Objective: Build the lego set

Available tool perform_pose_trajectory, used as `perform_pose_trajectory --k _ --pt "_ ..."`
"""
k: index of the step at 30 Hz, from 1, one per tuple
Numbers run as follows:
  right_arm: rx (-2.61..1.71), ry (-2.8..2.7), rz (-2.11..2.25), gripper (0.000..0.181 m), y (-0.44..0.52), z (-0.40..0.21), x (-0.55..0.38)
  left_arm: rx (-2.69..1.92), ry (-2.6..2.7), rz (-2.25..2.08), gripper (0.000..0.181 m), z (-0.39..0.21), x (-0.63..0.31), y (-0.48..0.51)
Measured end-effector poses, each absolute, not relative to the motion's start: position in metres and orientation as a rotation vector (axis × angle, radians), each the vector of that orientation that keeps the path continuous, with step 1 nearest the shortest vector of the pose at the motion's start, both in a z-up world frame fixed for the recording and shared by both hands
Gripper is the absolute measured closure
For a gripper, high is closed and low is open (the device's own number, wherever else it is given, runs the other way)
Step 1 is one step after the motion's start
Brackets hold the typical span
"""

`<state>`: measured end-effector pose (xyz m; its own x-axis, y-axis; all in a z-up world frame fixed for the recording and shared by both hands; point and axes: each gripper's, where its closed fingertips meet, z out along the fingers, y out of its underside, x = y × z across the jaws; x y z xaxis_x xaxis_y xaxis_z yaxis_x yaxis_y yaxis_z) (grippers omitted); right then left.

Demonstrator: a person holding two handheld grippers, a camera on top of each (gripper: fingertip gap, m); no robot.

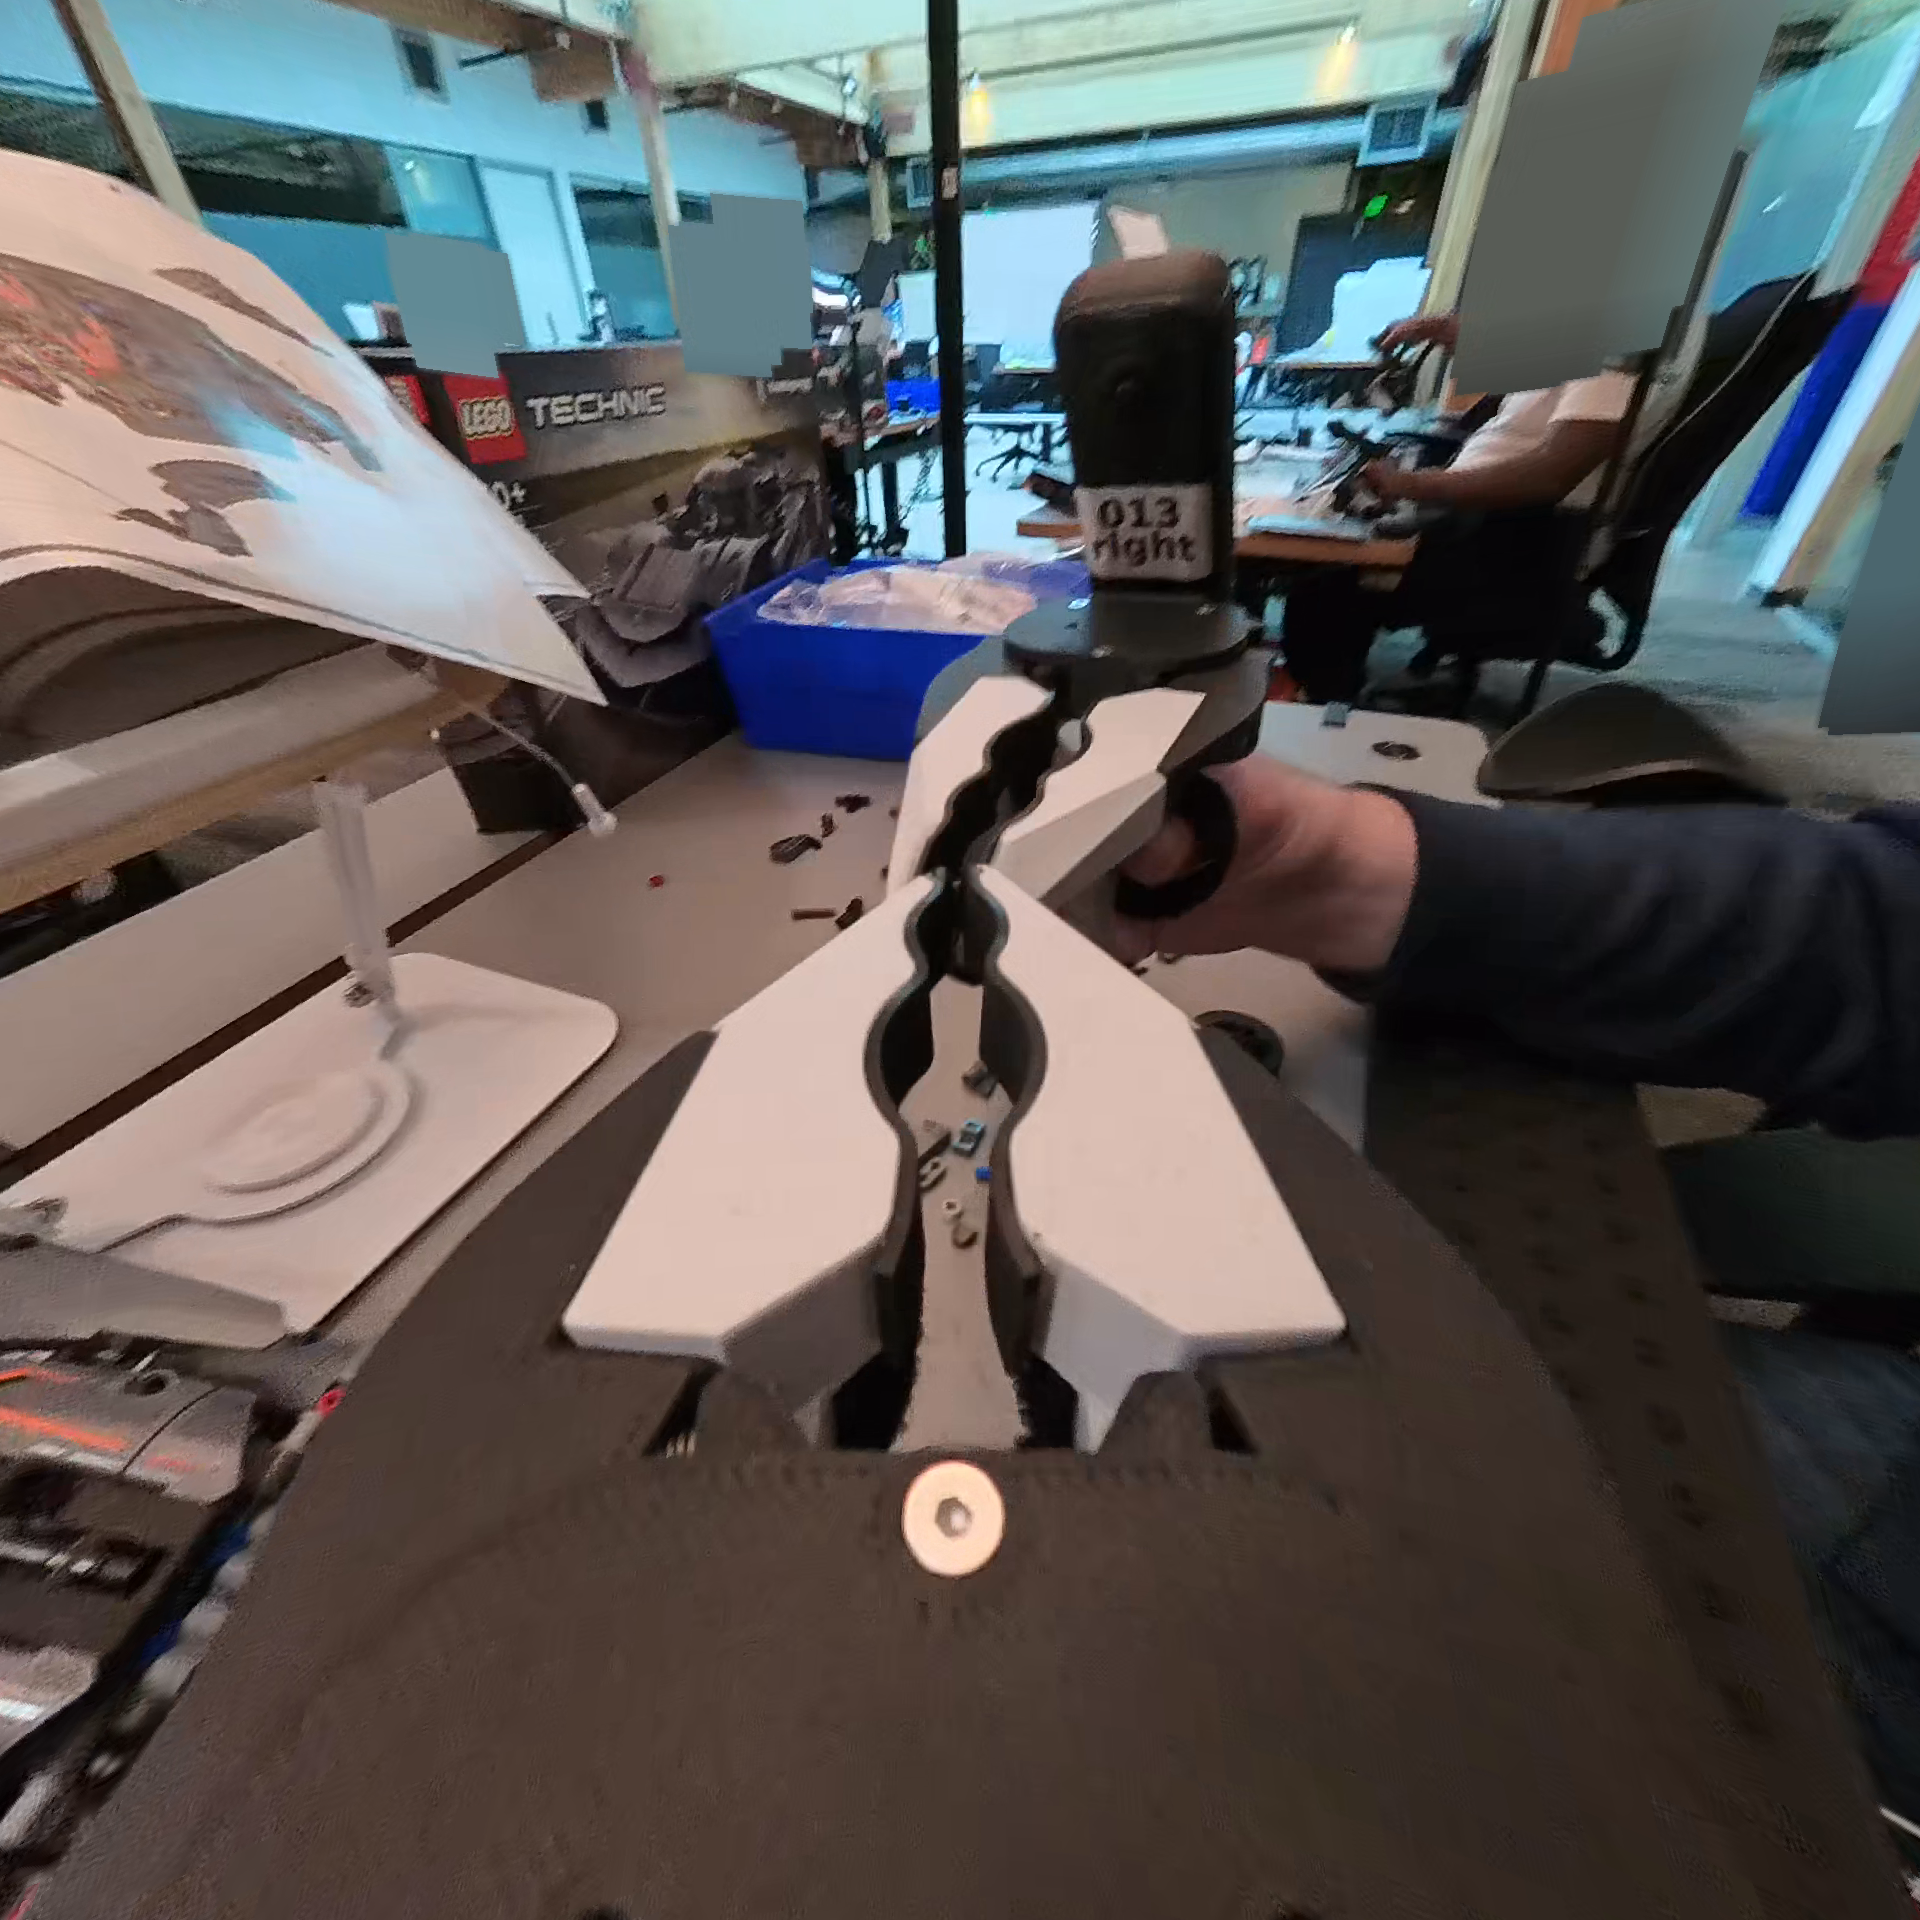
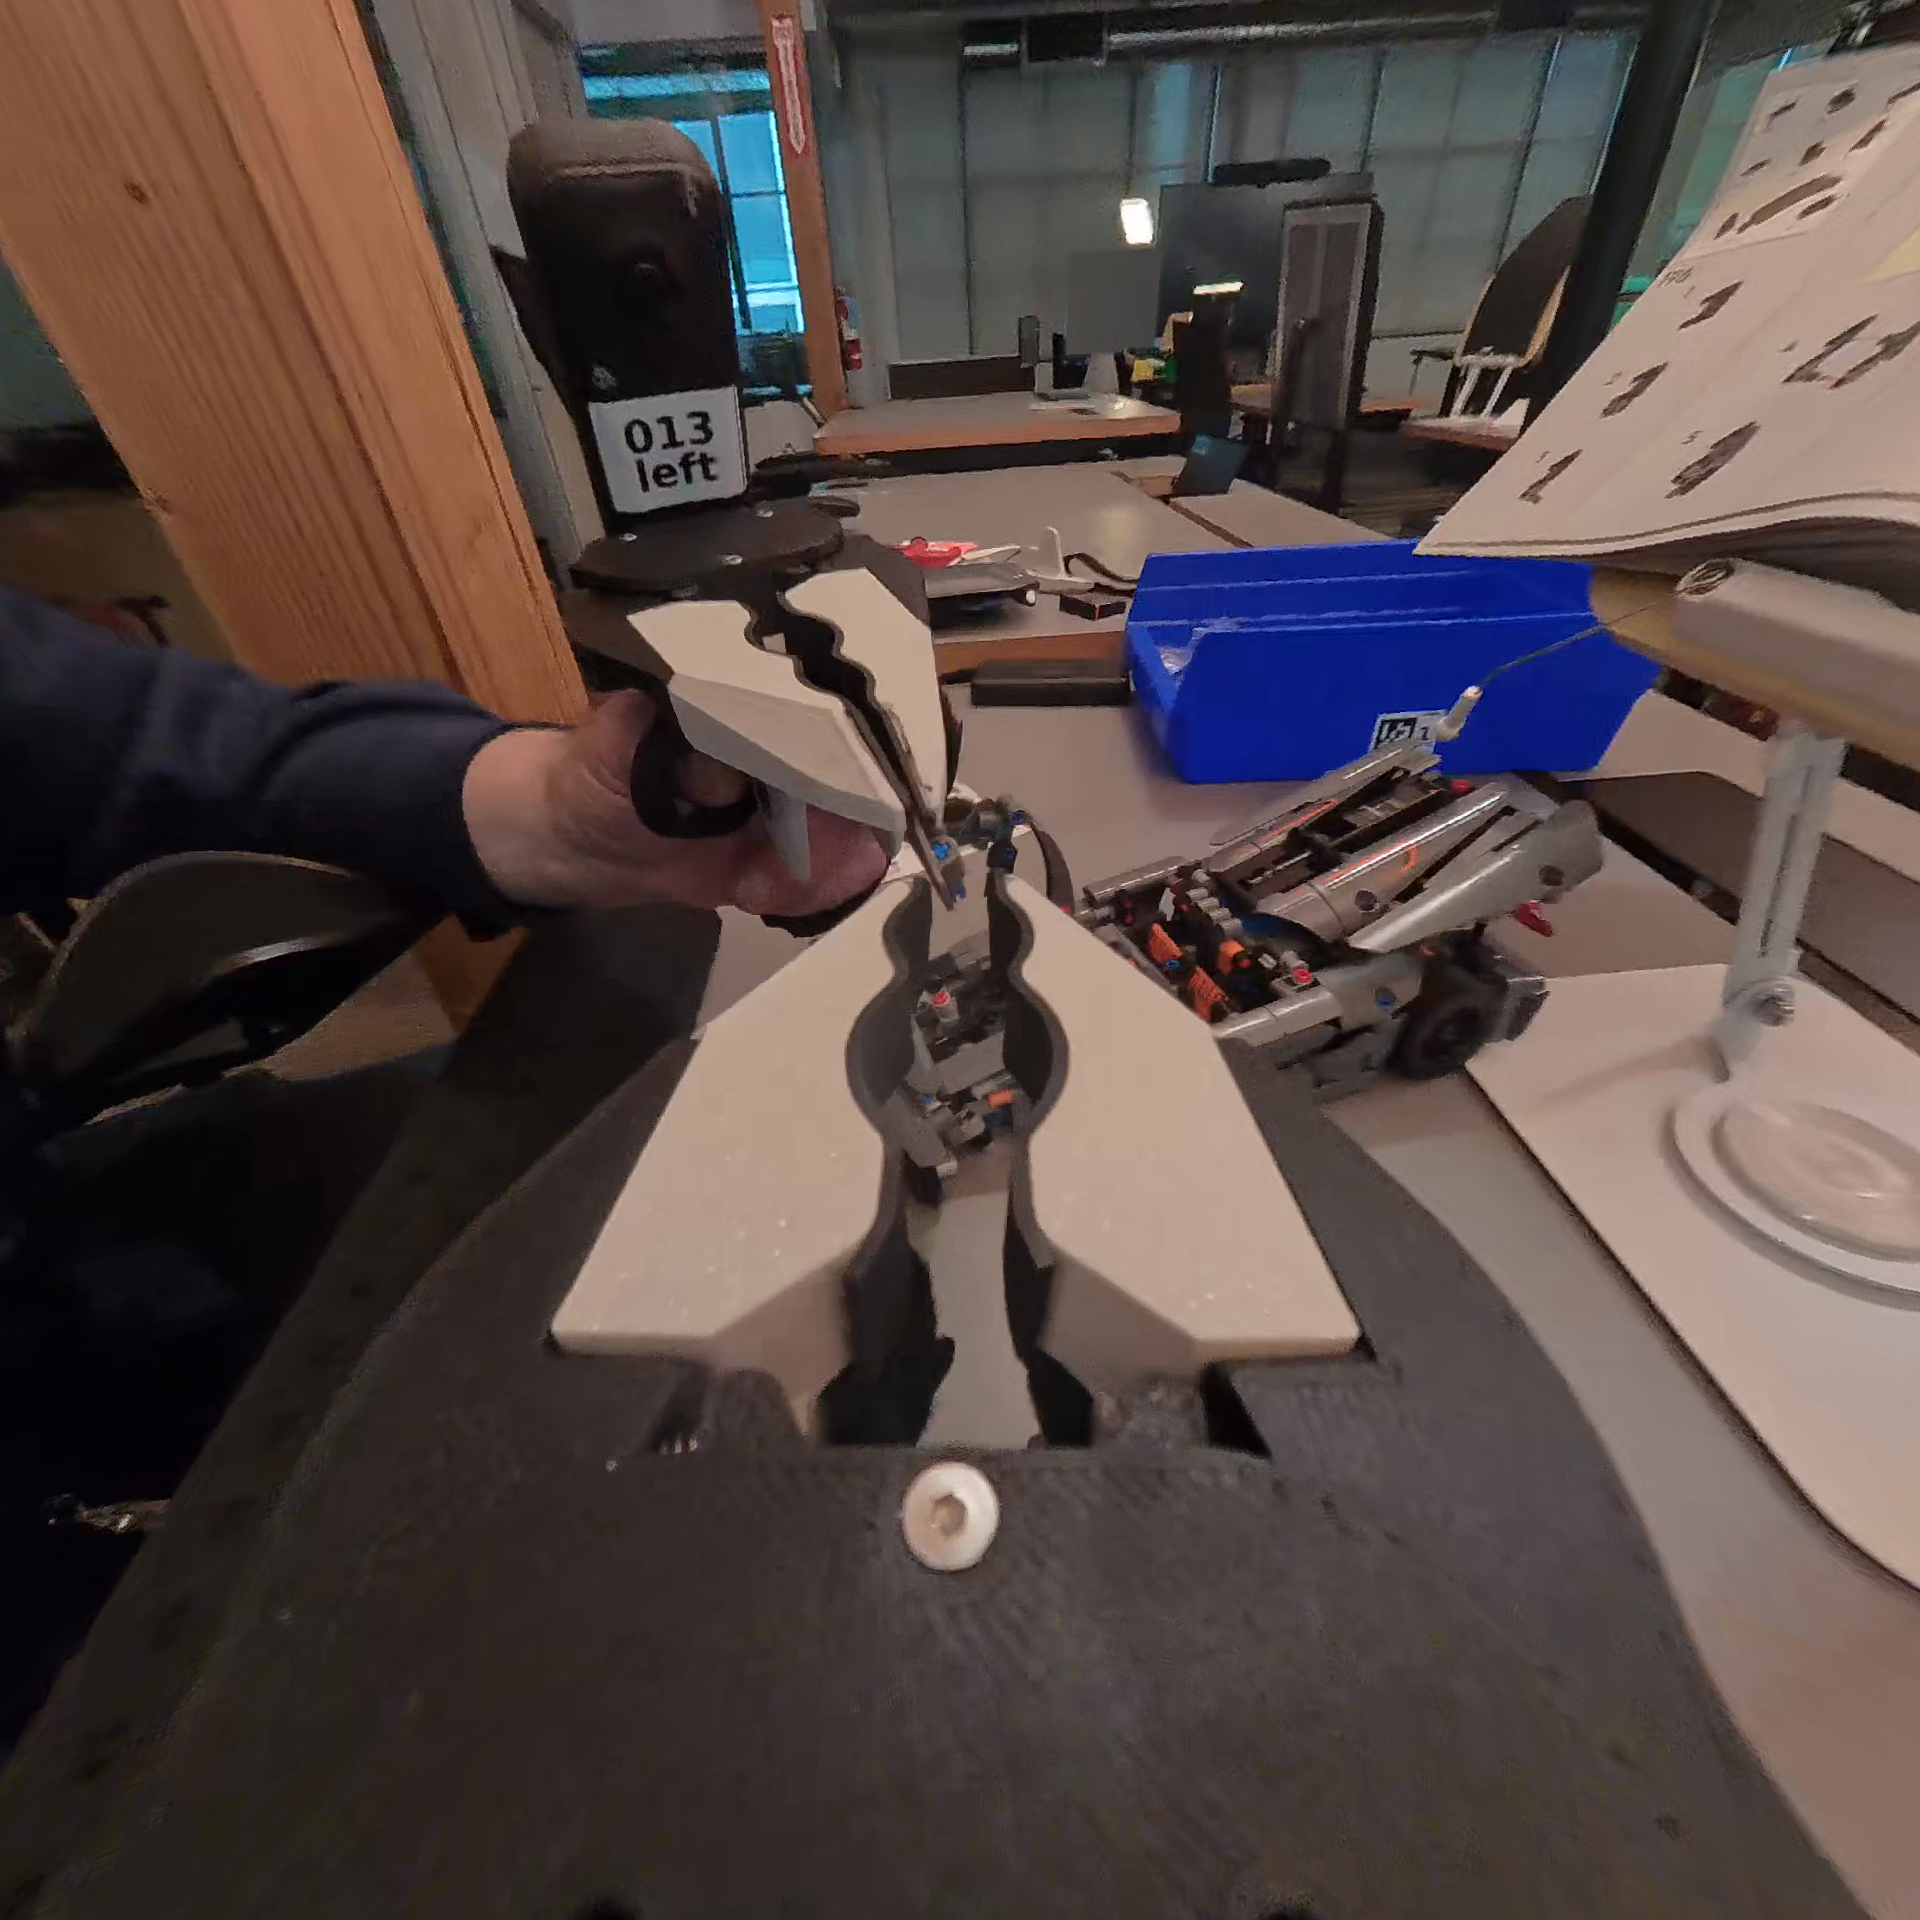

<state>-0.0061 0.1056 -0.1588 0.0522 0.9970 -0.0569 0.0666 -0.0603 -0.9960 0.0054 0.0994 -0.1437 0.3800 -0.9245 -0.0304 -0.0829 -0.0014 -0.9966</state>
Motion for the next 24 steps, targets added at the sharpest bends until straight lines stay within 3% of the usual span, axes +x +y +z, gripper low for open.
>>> perform_pose_trajectory --k 10,24 --pt "-1.320 -1.202 1.192 0.181 0.106 -0.156 0.001 -1.402 0.964 -0.910 0.181 -0.144 0.006 0.100" --pt "-1.359 -1.121 1.334 0.178 0.111 -0.151 0.009 -1.415 0.871 -1.097 0.181 -0.140 0.002 0.102"
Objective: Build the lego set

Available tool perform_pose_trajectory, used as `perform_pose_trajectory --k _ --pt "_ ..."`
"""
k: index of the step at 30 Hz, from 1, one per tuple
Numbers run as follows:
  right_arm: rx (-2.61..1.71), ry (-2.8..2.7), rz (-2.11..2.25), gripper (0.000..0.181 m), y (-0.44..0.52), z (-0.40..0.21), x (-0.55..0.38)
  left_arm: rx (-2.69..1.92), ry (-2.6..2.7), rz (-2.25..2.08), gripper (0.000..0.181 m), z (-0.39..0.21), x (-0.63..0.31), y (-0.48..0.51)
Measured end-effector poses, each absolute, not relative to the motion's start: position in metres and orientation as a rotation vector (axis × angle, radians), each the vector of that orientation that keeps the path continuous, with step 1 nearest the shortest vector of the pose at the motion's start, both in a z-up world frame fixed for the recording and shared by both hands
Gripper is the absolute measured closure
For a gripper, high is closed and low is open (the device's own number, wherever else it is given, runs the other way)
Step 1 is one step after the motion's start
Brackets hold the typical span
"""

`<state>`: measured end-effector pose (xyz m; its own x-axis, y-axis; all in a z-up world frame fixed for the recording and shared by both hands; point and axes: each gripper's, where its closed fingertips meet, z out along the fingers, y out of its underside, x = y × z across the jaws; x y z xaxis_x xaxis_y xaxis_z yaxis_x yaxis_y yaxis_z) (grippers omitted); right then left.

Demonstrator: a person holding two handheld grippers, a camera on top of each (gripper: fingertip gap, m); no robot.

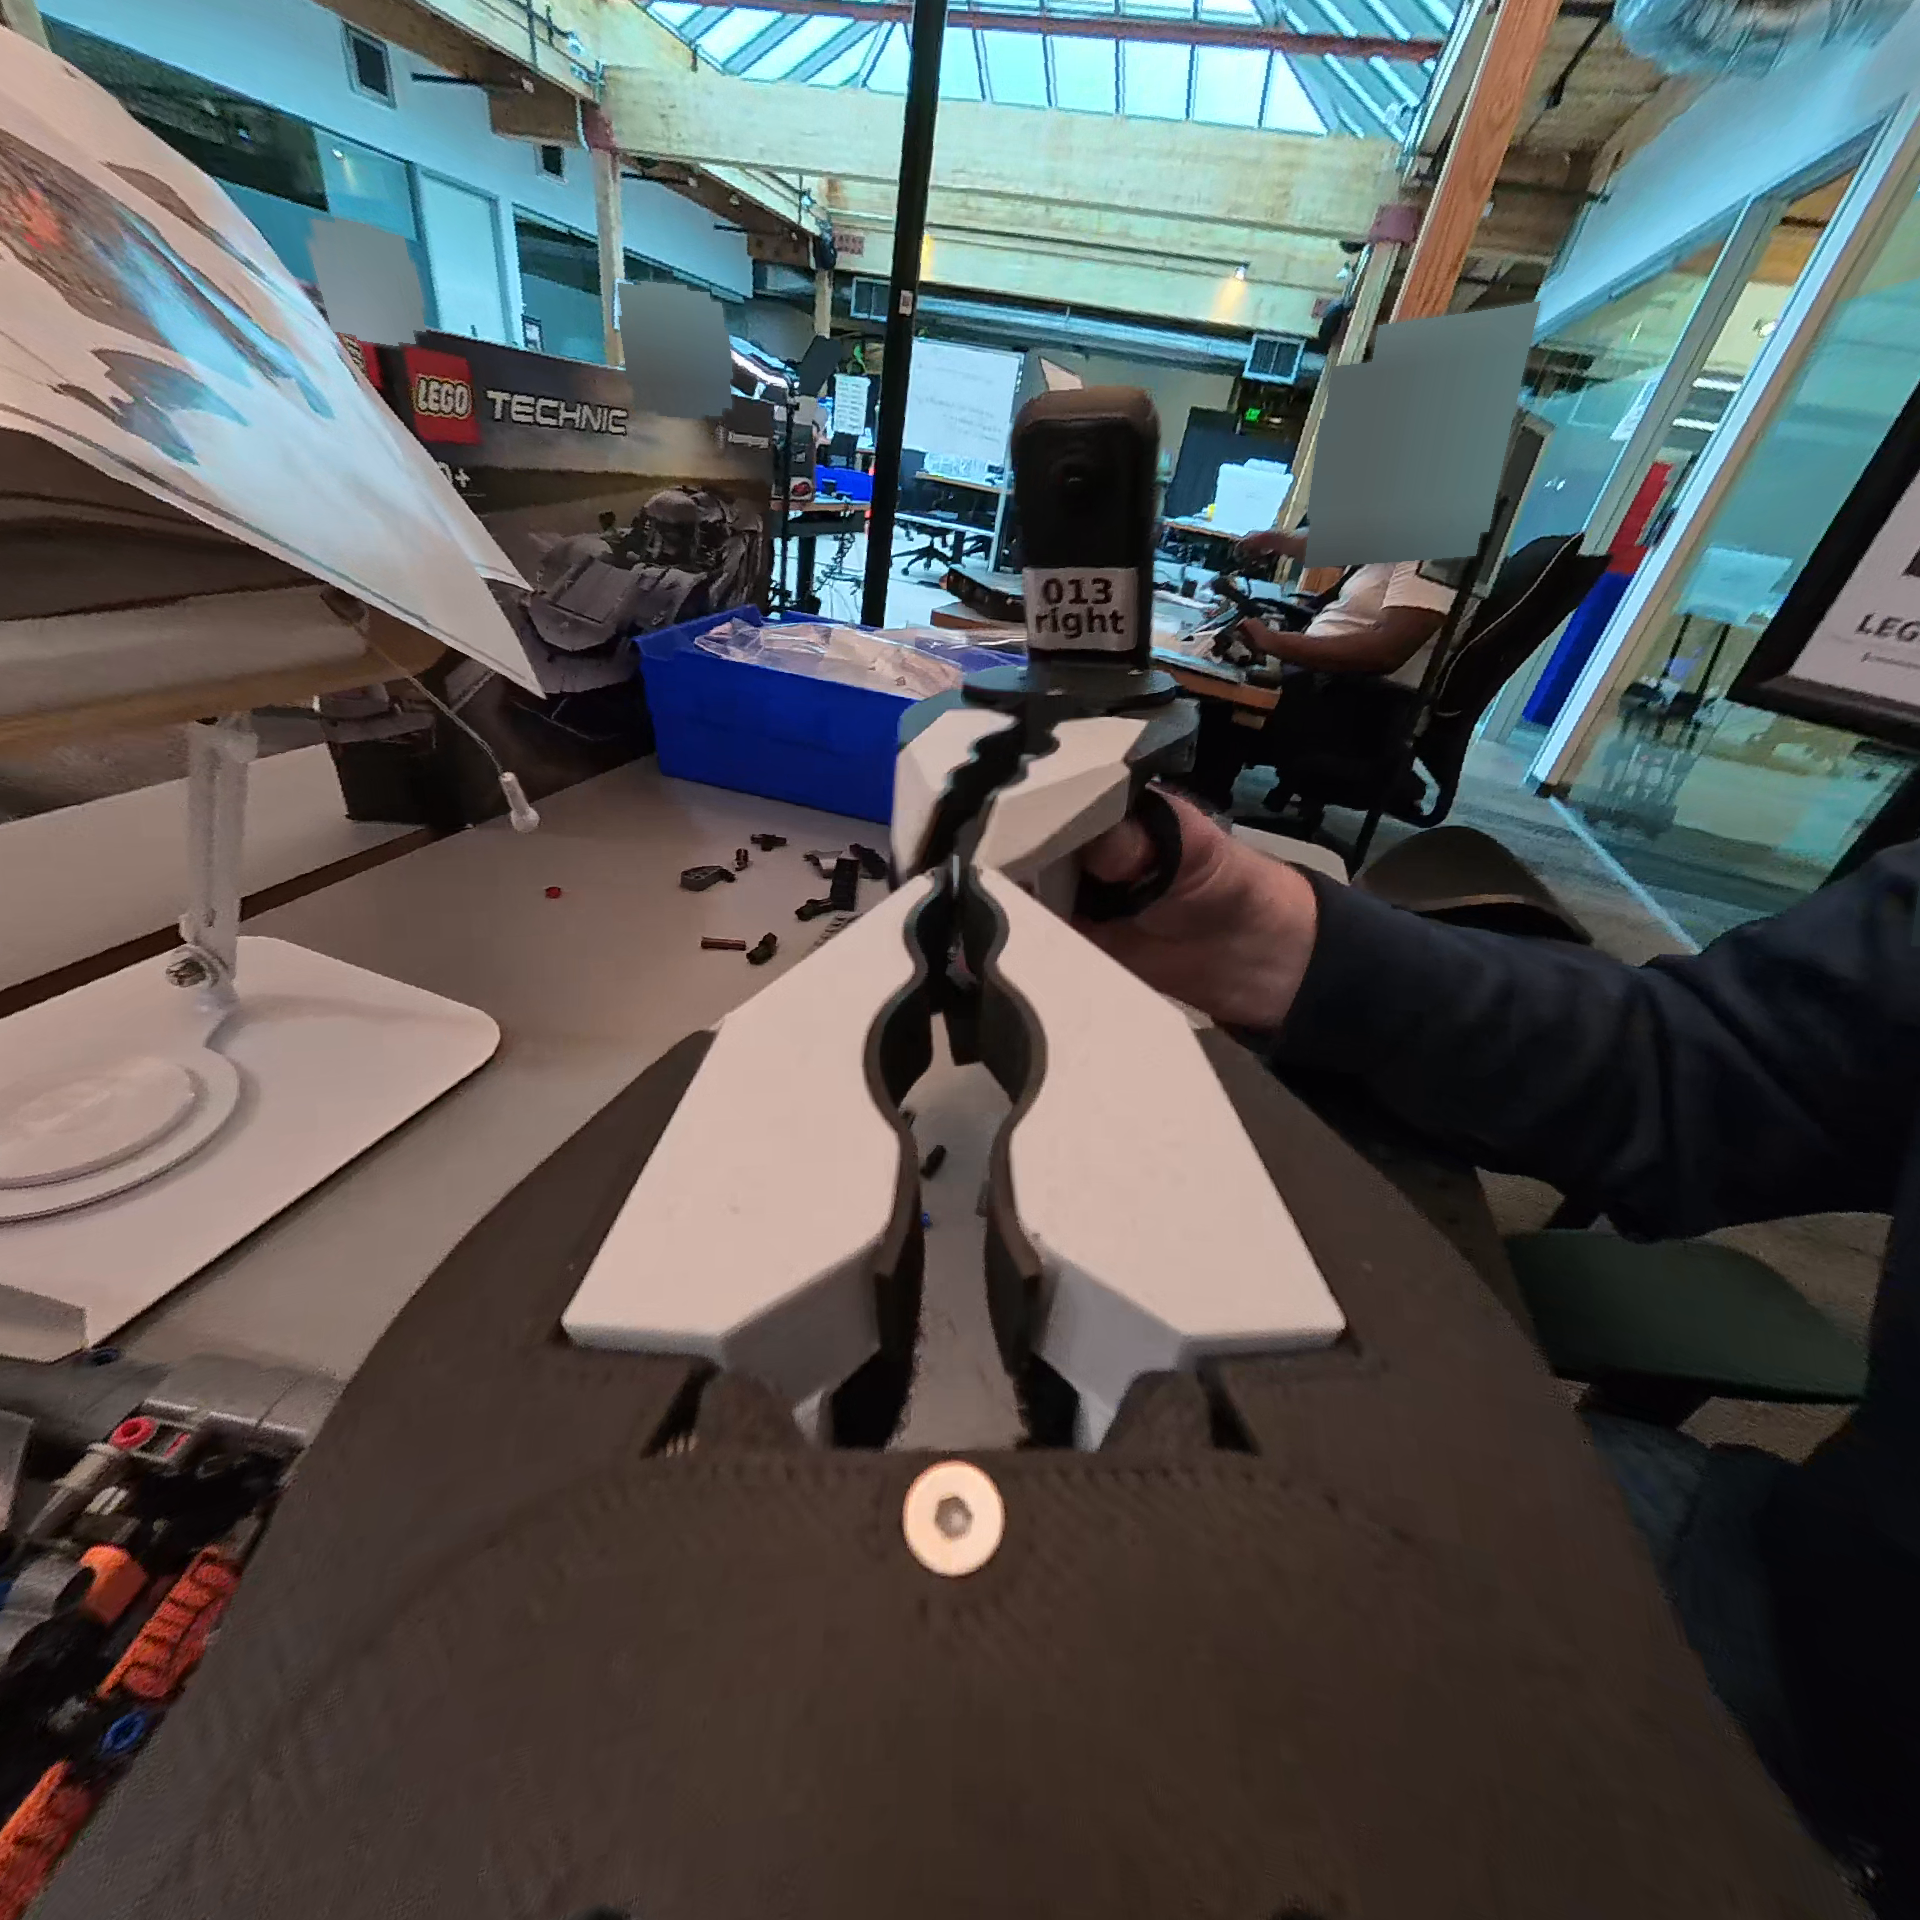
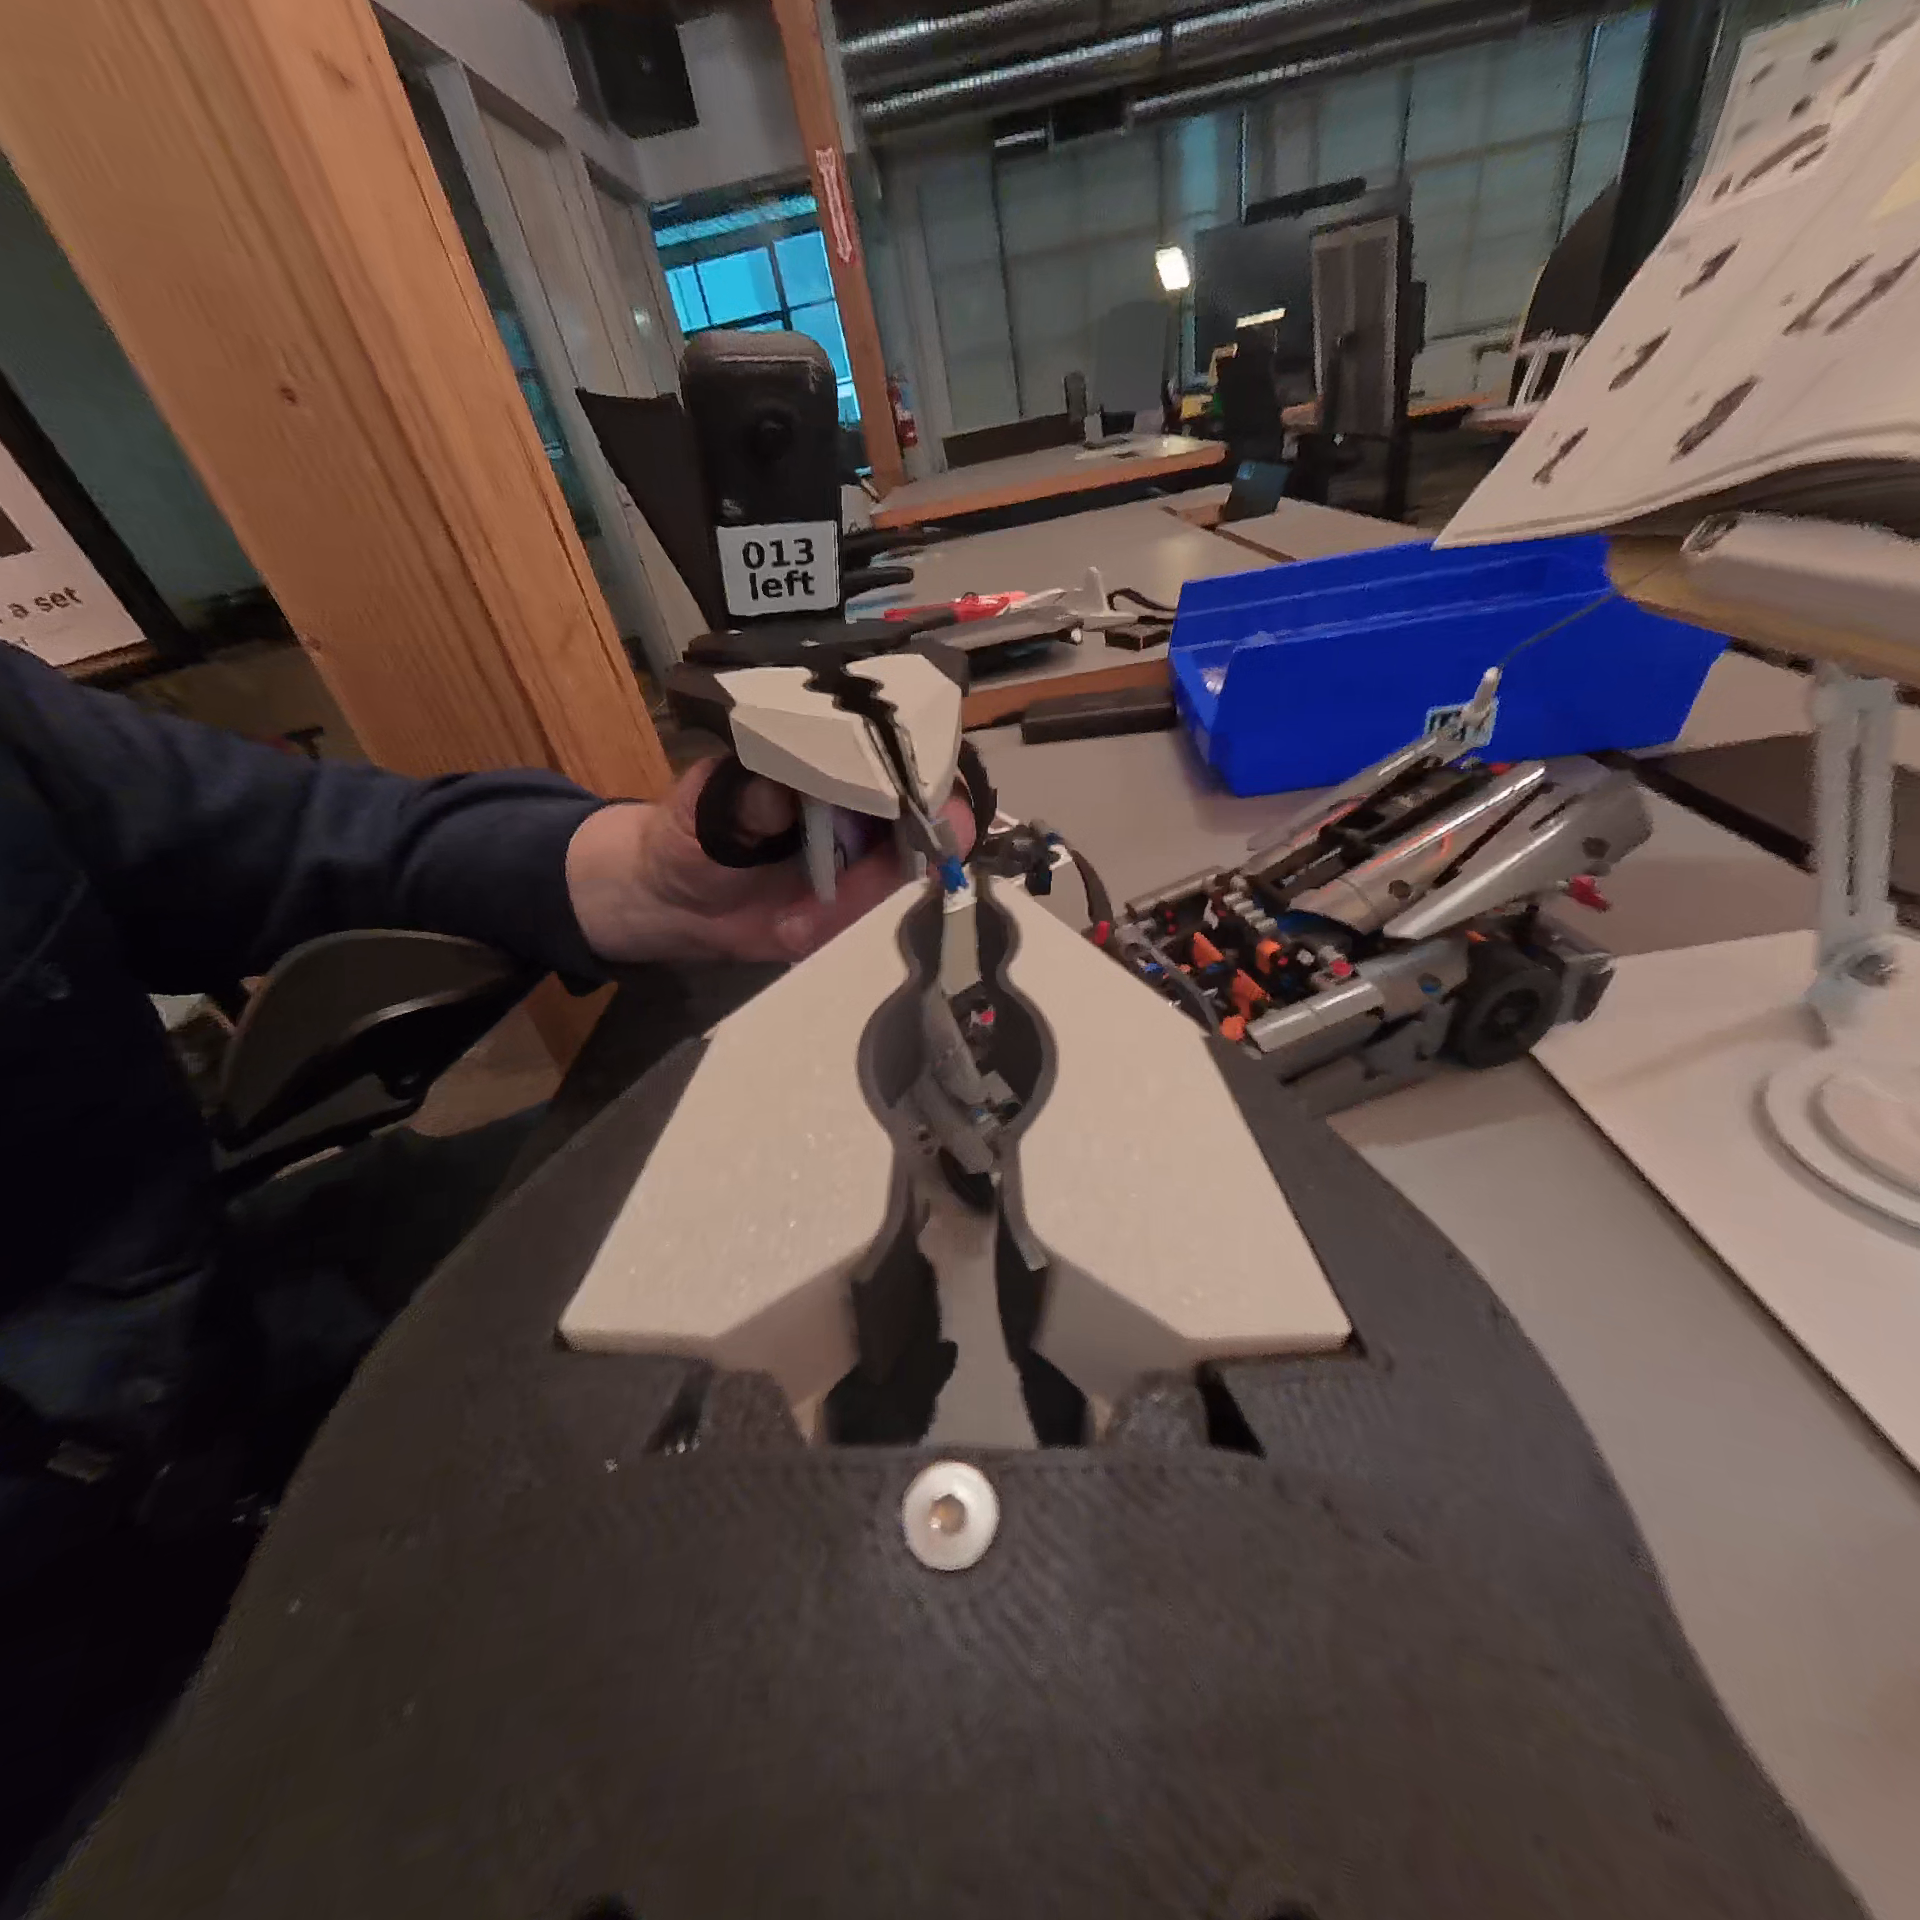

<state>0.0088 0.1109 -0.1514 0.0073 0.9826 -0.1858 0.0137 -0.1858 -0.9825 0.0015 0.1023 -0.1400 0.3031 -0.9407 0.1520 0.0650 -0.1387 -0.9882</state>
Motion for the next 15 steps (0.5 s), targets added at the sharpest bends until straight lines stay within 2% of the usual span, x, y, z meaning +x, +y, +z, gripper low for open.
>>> perform_pose_trajectory --k 2,5,15 --pt "-1.380 -1.128 1.350 0.164 0.110 -0.157 0.003 -1.410 0.862 -1.122 0.181 -0.140 0.003 0.102" --pt "-1.332 -1.146 1.366 0.175 0.102 -0.154 -0.004 -1.410 0.875 -1.144 0.181 -0.143 0.007 0.099" --pt "-1.374 -1.210 1.332 0.177 0.100 -0.161 -0.001 -1.415 0.938 -1.111 0.181 -0.150 0.009 0.098"
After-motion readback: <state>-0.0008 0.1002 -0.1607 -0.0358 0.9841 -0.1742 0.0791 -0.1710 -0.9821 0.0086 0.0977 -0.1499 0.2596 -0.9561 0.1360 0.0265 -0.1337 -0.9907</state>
